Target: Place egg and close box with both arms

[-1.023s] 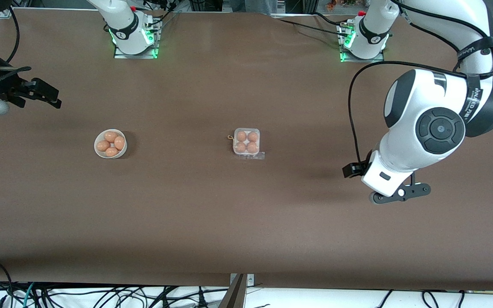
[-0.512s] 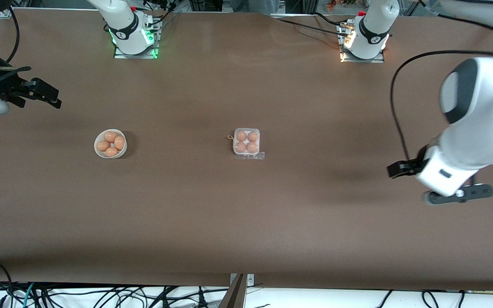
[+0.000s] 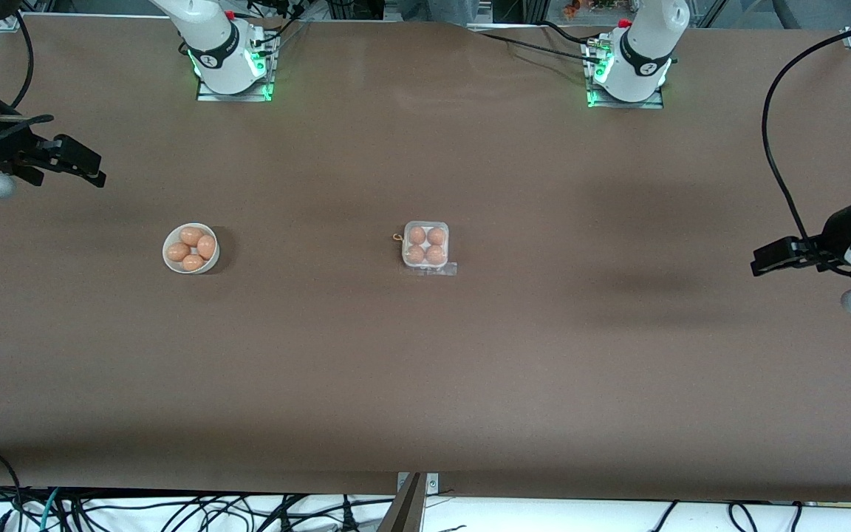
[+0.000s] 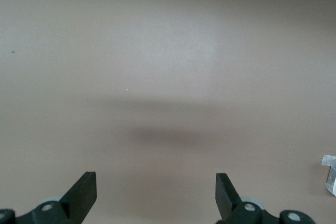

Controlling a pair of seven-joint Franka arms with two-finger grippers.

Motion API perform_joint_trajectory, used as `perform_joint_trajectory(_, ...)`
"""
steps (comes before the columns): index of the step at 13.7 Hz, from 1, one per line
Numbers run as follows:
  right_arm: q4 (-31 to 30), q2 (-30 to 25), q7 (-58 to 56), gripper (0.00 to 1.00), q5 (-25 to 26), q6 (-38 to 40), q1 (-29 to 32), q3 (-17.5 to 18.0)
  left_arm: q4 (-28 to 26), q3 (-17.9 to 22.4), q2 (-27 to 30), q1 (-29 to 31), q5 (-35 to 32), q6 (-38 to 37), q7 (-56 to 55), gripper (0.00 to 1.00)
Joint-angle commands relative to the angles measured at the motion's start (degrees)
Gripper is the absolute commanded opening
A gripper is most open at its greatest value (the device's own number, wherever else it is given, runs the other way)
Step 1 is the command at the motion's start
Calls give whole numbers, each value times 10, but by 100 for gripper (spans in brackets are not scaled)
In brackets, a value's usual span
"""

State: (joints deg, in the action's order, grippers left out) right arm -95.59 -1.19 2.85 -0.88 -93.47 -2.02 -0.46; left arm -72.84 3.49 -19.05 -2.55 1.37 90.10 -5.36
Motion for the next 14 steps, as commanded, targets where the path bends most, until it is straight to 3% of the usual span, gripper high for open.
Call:
perform_joint_trajectory(1, 1, -4, 3, 100, 5, 2, 8, 8, -110, -15, 73, 7, -8, 46, 11, 100)
perform_joint_trajectory(7, 1, -3, 3, 100, 5, 0, 8, 8, -172, -14, 138, 15, -16, 43, 54, 100)
perform_joint_trajectory(14, 1, -3, 3, 100, 5, 2, 9, 8, -179, -15, 154, 24, -36, 35, 54, 100)
